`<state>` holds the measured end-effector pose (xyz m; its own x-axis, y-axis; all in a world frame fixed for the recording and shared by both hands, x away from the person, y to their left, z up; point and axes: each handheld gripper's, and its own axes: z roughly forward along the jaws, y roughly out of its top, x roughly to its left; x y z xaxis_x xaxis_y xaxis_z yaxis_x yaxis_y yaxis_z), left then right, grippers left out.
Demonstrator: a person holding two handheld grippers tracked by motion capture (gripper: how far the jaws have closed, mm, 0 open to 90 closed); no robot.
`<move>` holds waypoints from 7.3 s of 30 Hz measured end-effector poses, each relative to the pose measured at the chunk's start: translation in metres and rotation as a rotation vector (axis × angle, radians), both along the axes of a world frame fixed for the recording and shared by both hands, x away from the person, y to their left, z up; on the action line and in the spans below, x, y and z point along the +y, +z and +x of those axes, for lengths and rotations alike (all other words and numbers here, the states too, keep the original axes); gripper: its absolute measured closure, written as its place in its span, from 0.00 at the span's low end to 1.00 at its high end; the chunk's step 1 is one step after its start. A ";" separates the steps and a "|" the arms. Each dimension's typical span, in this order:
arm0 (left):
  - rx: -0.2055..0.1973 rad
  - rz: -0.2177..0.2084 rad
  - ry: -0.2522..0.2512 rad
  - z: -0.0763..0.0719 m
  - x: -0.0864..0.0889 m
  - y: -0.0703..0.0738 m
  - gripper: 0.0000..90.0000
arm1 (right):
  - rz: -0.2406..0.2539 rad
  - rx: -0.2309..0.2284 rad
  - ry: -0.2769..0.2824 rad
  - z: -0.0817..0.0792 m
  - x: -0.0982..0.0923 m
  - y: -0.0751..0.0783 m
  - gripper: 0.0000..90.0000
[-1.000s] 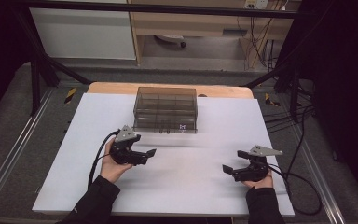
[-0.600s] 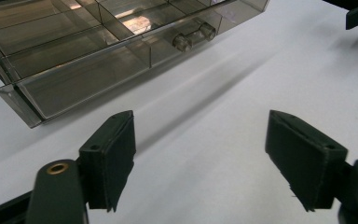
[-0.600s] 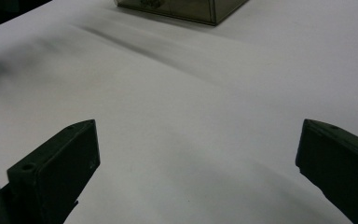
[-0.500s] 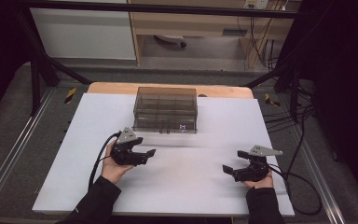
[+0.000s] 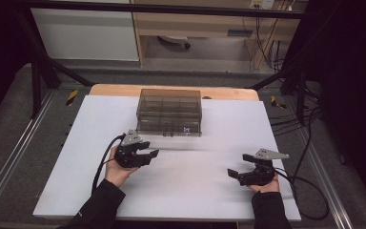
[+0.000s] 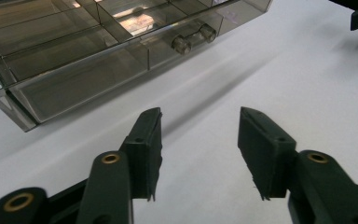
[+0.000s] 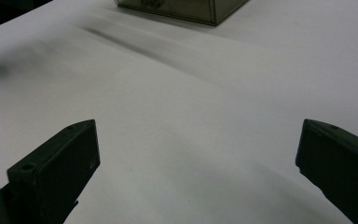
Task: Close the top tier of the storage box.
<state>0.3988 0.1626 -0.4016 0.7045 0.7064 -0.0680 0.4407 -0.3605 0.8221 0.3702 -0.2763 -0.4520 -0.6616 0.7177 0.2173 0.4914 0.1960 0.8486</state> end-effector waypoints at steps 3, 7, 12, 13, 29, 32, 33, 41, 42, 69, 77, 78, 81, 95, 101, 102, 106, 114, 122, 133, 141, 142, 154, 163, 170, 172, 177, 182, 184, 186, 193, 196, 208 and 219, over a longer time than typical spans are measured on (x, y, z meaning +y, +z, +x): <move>0.005 0.005 0.002 0.001 -0.002 0.000 0.62 | 0.001 0.000 0.000 0.000 0.000 0.000 0.00; 0.012 0.012 0.002 0.003 -0.003 0.000 0.67 | 0.002 0.002 -0.001 0.000 0.000 0.000 0.00; 0.014 0.020 0.012 0.007 -0.006 0.001 0.75 | 0.000 0.001 0.000 0.000 0.000 0.000 0.00; 0.013 0.023 0.013 0.007 -0.006 0.001 0.77 | 0.001 0.003 0.000 0.000 0.000 0.000 0.00; 0.008 0.041 0.045 0.017 -0.011 0.003 0.98 | 0.001 0.001 -0.001 0.000 0.000 0.000 0.00; 0.007 0.042 0.050 0.019 -0.012 0.004 1.00 | 0.000 0.002 -0.001 0.000 0.000 0.000 0.00; 0.006 0.039 0.054 0.020 -0.012 0.005 1.00 | 0.001 0.002 -0.001 0.000 0.000 0.000 0.00; 0.000 0.043 0.058 0.024 -0.016 0.008 1.00 | 0.001 0.002 0.000 0.000 0.000 0.000 0.00; 0.000 0.041 0.056 0.025 -0.017 0.008 1.00 | 0.001 0.002 0.000 0.000 0.000 0.000 0.00; -0.003 0.040 0.062 0.041 -0.023 0.004 1.00 | 0.005 0.004 -0.002 -0.001 0.000 0.001 0.00; -0.004 0.035 0.058 0.042 -0.024 0.003 1.00 | 0.001 0.002 0.000 0.000 0.000 0.000 0.00; -0.005 0.033 0.057 0.042 -0.025 0.003 1.00 | 0.002 0.002 -0.001 0.000 0.000 0.000 0.00; -0.010 0.035 0.057 0.042 -0.025 0.003 1.00 | 0.002 0.001 -0.001 0.000 0.000 0.000 0.00; -0.038 0.027 0.053 0.046 -0.025 0.003 1.00 | 0.003 0.003 -0.002 0.000 0.000 0.000 0.00; -0.024 0.030 0.064 0.046 -0.025 0.004 1.00 | 0.003 0.002 -0.001 0.000 0.000 0.000 0.00; -0.042 0.030 0.055 0.048 -0.025 0.004 1.00 | 0.003 0.003 -0.002 0.000 0.000 0.000 0.00; -0.025 0.027 0.066 0.047 -0.026 0.004 1.00 | 0.002 0.000 0.000 0.000 0.000 0.000 0.00; -0.047 0.022 0.057 0.051 -0.026 0.004 1.00 | 0.003 0.002 -0.001 0.000 0.000 0.000 0.00; -0.023 0.017 0.070 0.052 -0.026 0.005 1.00 | 0.005 0.002 0.000 0.000 0.000 0.000 0.00; -0.024 0.015 0.079 0.056 -0.027 0.005 1.00 | 0.004 0.003 0.000 0.000 0.000 0.000 0.00; -0.025 0.015 0.085 0.059 -0.028 0.005 1.00 | 0.007 0.005 -0.001 0.000 0.000 0.000 0.00; -0.026 0.016 0.085 0.059 -0.028 0.005 1.00 | 0.006 0.005 0.000 0.000 0.000 0.000 0.00; -0.030 0.010 0.088 0.062 -0.028 0.005 1.00 | 0.008 0.006 -0.001 -0.001 0.000 0.001 0.00; -0.033 0.012 0.091 0.065 -0.029 0.005 1.00 | 0.005 0.004 0.000 0.000 0.000 0.000 0.00; -0.035 0.013 0.094 0.068 -0.030 0.005 1.00 | 0.002 0.004 0.000 0.000 0.000 0.000 0.00; -0.036 0.009 0.095 0.068 -0.030 0.004 1.00 | 0.002 0.004 0.000 0.000 0.000 0.000 0.00; -0.037 0.004 0.096 0.070 -0.030 0.004 1.00 | 0.003 0.003 0.000 0.000 0.000 0.000 0.00; -0.040 0.002 0.095 0.071 -0.030 0.003 1.00 | 0.002 0.005 0.000 0.000 0.000 0.000 0.00; -0.041 0.002 0.096 0.071 -0.030 0.003 1.00 | 0.002 0.005 0.000 0.000 0.000 0.000 0.00; -0.040 0.002 0.097 0.072 -0.030 0.003 1.00 | 0.002 0.004 0.000 0.000 0.000 0.000 0.00; -0.046 0.001 0.102 0.073 -0.030 0.002 1.00 | 0.001 0.003 -0.001 0.000 0.000 0.000 0.00; -0.049 -0.001 0.103 0.074 -0.030 0.001 1.00 | 0.002 0.006 0.001 0.000 0.001 0.000 0.00; -0.055 -0.004 0.113 0.078 -0.031 0.001 1.00 | 0.001 0.004 0.000 0.000 0.000 0.000 0.00; -0.055 -0.003 0.122 0.081 -0.032 0.001 1.00 | 0.002 0.006 0.001 0.000 0.001 0.000 0.00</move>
